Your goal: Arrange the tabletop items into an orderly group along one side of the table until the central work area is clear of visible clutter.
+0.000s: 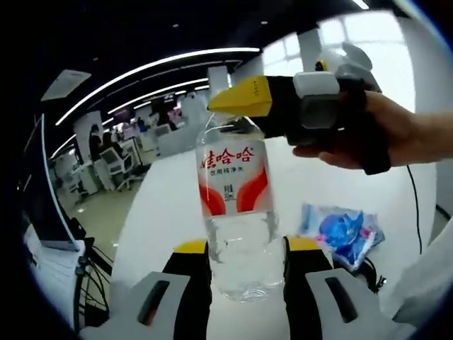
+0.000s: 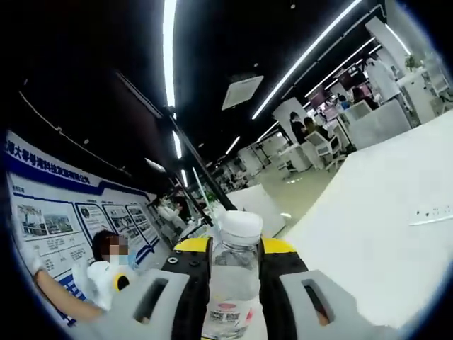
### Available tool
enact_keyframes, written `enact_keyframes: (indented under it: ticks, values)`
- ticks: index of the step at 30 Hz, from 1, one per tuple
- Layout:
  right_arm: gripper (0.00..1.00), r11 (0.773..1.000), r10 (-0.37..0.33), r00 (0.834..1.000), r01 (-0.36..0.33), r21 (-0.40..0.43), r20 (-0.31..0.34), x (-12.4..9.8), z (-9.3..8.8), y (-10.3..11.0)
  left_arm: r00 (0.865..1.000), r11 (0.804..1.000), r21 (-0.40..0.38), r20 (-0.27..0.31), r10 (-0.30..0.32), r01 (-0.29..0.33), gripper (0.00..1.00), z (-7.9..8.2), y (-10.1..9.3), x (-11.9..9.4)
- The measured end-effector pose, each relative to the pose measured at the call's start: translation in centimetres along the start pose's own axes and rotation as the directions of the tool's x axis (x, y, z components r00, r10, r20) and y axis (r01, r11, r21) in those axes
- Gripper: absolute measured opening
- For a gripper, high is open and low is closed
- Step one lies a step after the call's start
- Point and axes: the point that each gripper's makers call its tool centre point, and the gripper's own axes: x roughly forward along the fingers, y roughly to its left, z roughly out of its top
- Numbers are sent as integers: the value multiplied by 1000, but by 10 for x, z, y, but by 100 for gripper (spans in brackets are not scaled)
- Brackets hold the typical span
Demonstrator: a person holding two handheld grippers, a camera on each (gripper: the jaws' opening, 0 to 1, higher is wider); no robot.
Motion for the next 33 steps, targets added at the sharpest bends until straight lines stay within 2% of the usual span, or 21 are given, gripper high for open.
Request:
enact_keyframes:
  ticks: [4,5,6,7,8,9,10,11,12,17,19,22,24,27,29,33]
  values:
    - [25,1000,2,1000,-2,4,-4,5,3,-2,1000,1000,26,13,12,-12,34,5,2,-2]
    - [30,1000,5,1000,-5,10,15,6,6,-1,1000,994,111,9,-14,13,34,5,-5,-3]
    - [31,999,21,999,-23,44,41,9,12,2,1000,981,192,13,-15,12,34,7,-11,-3]
    - [26,997,25,1000,-25,67,1,9,6,3,998,983,172,8,-58,56,34,7,-29,-6]
    - [24,998,40,999,-40,45,18,12,12,7,1000,1000,-14,13,-19,19,34,6,-25,-8]
    - [24,999,34,999,-34,-6,-11,15,8,7,999,998,-46,12,-42,43,34,5,-25,-6]
    - [24,998,65,997,-65,-18,-29,17,6,14,1000,1000,-11,1,-24,24,34,2,-24,-4]
    - [24,997,55,998,-57,-47,-39,18,5,14,1000,999,-43,5,-21,21,35,0,-23,-2]
    - [24,997,61,997,-64,-43,-50,18,4,17,1000,998,-59,7,-29,30,35,-1,-23,0]
    - [23,995,86,994,-90,-52,-73,13,1,24,999,999,-39,-15,-31,31,35,-6,-17,4]
    - [23,990,95,990,-104,-92,-104,13,-4,27,999,999,-37,-38,-32,31,35,-12,-20,7]
    - [23,971,123,979,-153,-184,-164,12,-14,39,997,999,-46,-71,-28,24,35,-21,-21,11]
    - [23,930,161,959,-227,-288,-234,9,-26,57,995,998,-56,-91,-30,25,35,-25,-23,12]
    - [22,881,196,938,-296,-368,-286,5,-37,71,994,997,-65,-100,-36,29,35,-32,-28,15]
    - [22,873,210,930,-317,-371,-301,3,-41,72,993,997,-69,-108,-39,32,35,-35,-30,16]
    - [22,887,204,931,-307,-345,-302,1,-41,63,992,997,-72,-117,-34,26,36,-39,-31,17]
